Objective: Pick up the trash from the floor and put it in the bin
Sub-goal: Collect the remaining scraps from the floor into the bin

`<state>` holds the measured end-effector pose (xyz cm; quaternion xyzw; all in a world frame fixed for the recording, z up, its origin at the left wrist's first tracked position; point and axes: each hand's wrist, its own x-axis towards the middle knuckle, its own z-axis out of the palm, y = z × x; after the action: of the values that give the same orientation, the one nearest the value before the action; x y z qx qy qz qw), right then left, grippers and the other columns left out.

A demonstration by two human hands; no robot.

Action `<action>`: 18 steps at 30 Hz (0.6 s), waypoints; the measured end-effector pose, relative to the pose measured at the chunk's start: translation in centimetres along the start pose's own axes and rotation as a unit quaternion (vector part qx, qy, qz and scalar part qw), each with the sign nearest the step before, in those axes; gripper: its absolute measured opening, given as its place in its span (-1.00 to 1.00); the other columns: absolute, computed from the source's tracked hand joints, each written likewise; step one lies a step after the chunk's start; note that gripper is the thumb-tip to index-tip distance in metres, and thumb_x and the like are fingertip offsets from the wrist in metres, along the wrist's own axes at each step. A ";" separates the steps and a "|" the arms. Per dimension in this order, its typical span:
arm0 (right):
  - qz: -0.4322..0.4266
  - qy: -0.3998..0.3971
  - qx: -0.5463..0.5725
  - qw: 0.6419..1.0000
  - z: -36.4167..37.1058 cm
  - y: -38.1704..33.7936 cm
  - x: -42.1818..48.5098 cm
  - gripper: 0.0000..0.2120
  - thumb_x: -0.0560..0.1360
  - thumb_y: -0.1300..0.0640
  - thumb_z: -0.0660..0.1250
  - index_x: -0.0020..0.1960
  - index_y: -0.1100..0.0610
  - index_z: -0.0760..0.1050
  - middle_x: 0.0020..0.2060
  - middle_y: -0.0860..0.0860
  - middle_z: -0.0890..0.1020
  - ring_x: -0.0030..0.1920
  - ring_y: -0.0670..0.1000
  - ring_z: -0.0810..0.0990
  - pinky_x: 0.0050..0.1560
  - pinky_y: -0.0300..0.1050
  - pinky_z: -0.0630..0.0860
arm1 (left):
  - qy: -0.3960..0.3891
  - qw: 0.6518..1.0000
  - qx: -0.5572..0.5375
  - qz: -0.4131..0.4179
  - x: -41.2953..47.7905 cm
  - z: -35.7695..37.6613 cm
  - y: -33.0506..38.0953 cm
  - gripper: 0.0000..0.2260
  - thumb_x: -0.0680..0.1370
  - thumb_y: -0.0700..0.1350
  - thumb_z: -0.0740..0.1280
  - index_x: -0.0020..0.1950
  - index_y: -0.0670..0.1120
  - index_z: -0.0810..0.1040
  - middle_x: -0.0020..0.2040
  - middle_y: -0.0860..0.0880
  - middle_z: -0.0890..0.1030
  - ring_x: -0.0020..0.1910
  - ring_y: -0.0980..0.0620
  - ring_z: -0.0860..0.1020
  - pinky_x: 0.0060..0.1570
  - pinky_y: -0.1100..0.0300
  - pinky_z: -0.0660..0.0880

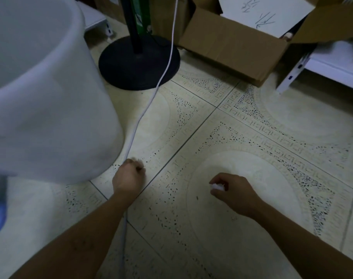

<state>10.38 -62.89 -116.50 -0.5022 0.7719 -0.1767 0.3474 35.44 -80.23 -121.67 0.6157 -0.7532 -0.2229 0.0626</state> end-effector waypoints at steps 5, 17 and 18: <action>0.017 -0.001 0.001 1.000 0.1 0.8 -0.7 -0.86 0.50 0.06 0.36 0.06 -0.01 0.58 -0.08 -0.11 0.61 -0.20 -0.28 0.49 -0.22 -0.46 0.36 | 0.016 0.999 0.029 0.034 0.4 -0.2 0.5 -0.74 0.51 -0.19 0.23 -0.38 0.00 0.43 -0.37 0.10 0.46 -0.37 0.06 0.47 -0.47 0.29 0.25; 0.048 0.031 0.018 0.998 -0.6 1.6 -1.5 -0.82 0.47 0.07 0.40 0.06 0.04 0.60 -0.09 -0.08 0.63 -0.19 -0.19 0.53 -0.25 -0.49 0.35 | -0.151 0.908 0.163 0.355 -7.8 6.3 7.8 -0.65 0.58 0.07 0.15 0.36 0.05 0.40 0.31 -0.03 0.43 0.30 -0.08 0.32 0.27 0.00 0.25; 0.052 0.031 0.020 0.998 -0.7 1.7 -1.7 -0.83 0.47 0.07 0.40 0.06 0.04 0.60 -0.10 -0.09 0.63 -0.20 -0.20 0.53 -0.26 -0.48 0.34 | -0.147 0.908 0.166 0.355 -7.6 6.5 7.9 -0.66 0.58 0.07 0.16 0.32 0.04 0.45 0.28 -0.02 0.45 0.27 -0.07 0.33 0.24 0.02 0.26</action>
<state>9.21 -60.72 -116.50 -0.4485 0.8037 -0.1893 0.3420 27.75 -70.16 -122.82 0.2698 -0.9488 -0.1456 -0.0768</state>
